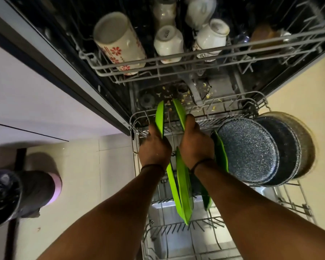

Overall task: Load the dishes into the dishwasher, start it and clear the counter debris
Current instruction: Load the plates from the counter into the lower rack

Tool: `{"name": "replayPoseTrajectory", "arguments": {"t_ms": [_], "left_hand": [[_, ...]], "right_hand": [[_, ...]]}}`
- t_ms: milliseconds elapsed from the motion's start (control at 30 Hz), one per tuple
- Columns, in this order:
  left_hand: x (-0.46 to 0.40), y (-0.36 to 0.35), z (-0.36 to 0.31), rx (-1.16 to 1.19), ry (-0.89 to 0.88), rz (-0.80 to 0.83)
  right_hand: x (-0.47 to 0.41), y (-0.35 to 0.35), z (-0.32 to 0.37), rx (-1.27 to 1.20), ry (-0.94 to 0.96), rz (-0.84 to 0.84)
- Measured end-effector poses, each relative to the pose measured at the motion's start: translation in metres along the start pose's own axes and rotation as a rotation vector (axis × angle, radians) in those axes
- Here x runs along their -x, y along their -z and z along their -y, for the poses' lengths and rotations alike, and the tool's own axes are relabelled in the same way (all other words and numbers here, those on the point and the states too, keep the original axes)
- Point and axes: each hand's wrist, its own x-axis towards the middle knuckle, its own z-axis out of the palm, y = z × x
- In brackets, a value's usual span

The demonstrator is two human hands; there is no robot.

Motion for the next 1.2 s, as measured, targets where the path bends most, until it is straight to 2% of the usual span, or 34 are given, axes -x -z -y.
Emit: {"name": "replayPoseTrajectory", "arguments": {"t_ms": [233,433,567,700,867,1200], "left_hand": [[0.002,-0.003,-0.004,0.059,0.043,0.054],[-0.009,-0.002,-0.002,0.082,0.044,0.066],[-0.007,-0.01,0.002,0.034,0.072,0.15],[-0.019,-0.015,0.007,0.038,0.12,0.231],[-0.03,-0.018,0.005,0.046,0.094,0.329],[-0.028,-0.022,0.006,0.048,0.151,0.38]], "right_hand": [[-0.007,0.002,-0.012,0.071,-0.053,0.007],[-0.019,-0.007,-0.002,0.129,0.003,-0.212],[-0.012,-0.013,-0.007,0.144,0.029,-0.255],[-0.015,-0.015,-0.012,0.099,0.015,-0.214],[-0.015,-0.012,-0.017,0.046,0.025,-0.162],[-0.006,-0.016,-0.027,0.011,-0.009,-0.193]]}}
